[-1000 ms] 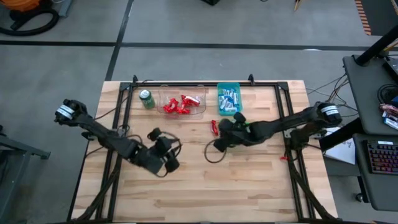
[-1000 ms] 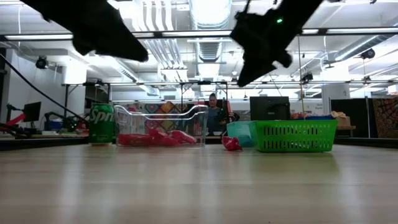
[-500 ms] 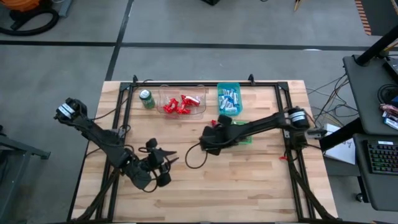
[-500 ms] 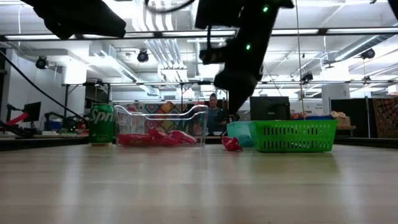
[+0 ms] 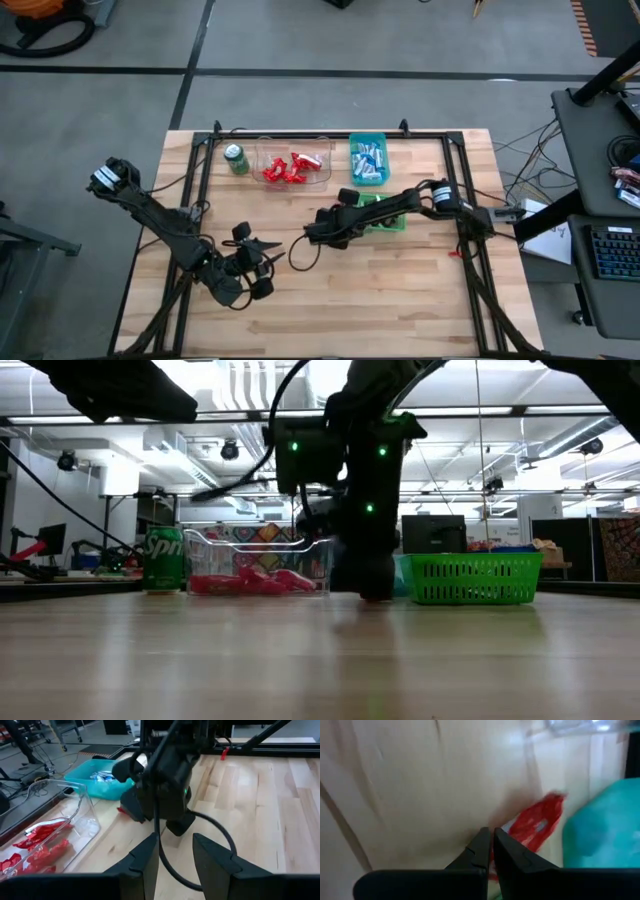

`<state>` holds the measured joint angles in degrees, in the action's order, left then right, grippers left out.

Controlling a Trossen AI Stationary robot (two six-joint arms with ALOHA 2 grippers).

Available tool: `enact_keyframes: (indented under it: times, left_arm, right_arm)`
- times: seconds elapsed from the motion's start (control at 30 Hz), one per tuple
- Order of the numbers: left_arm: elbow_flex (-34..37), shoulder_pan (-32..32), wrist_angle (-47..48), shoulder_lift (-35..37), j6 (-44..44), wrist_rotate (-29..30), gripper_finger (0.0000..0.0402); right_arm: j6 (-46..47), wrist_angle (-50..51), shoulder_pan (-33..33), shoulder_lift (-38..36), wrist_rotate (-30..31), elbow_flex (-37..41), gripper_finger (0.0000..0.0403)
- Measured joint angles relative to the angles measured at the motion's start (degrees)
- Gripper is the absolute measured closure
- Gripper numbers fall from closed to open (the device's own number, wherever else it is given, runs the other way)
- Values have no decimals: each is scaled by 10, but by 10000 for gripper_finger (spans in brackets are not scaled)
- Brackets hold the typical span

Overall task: Sort candy
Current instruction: Put the red chocolate bar into the transparent bin

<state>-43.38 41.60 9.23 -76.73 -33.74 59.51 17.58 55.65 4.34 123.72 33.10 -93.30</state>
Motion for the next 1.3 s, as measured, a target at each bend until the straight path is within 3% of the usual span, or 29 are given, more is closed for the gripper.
enact_keyframes:
  times: [0.3,0.5,0.63,0.83,1.07,1.3]
  left_arm:
    - [0,0,1,-1,0,8,299]
    - [0,0,0,-1,0,9,299]
    - [0,0,0,-1,0,9,299]
    - [0,1,1,-1,-5,9,299]
    - [0,3,6,-2,-5,-3,299]
    - [0,6,10,-2,-5,-3,299]
  right_arm:
    - [-3,4,18,4,-44,-5,390]
    - [-40,-4,50,-4,-129,-39,390]
    - [-57,-2,62,-23,-110,-66,390]
    - [-61,49,15,-32,-13,-104,390]
    - [-62,57,-47,-26,-16,-76,390]
    - [-56,64,-43,-6,-18,-64,390]
